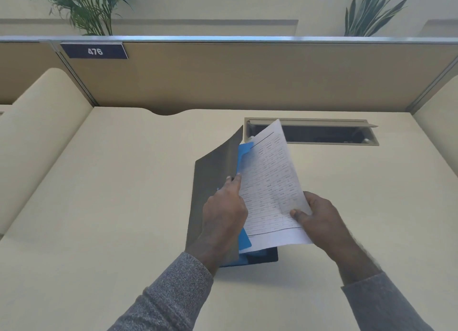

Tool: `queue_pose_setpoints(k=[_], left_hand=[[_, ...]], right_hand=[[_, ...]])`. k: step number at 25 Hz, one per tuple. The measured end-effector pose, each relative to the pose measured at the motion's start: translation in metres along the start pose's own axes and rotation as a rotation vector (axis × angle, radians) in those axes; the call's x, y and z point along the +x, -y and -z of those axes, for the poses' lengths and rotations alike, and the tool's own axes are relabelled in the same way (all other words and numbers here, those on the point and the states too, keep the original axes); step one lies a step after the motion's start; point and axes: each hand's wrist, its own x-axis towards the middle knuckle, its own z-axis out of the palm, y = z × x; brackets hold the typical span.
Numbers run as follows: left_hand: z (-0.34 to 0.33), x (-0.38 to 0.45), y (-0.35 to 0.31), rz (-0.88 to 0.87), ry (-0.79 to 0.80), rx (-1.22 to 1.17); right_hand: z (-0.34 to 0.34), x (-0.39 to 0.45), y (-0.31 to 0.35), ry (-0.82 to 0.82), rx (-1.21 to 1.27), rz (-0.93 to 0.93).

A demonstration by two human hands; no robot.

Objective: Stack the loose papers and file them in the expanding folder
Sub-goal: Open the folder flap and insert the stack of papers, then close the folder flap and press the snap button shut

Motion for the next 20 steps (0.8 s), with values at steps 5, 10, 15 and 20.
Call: queue_pose_setpoints(k=[5,10,15,20], left_hand=[[-0.007,0.0,-0.004,-0.013,0.025,0.06],[-0.011,0.004,-0.003,-0.01,0.058,0.117],[-0.014,0.005,-0.01,0.001,0.101,0.125],[-0.024,0.003,-0.015,-0.011,0.114,0.114]], right_hand=[[-0.042,0.006,0.008,0.059,-0.051,0.054],[-0.071,0.006,0.009,0.105,0.014,0.02],[-0.09,0.009,0.006,0.25,-0.025,0.04],[-0.085,0.024,-0.002,0.309,0.044,0.045]])
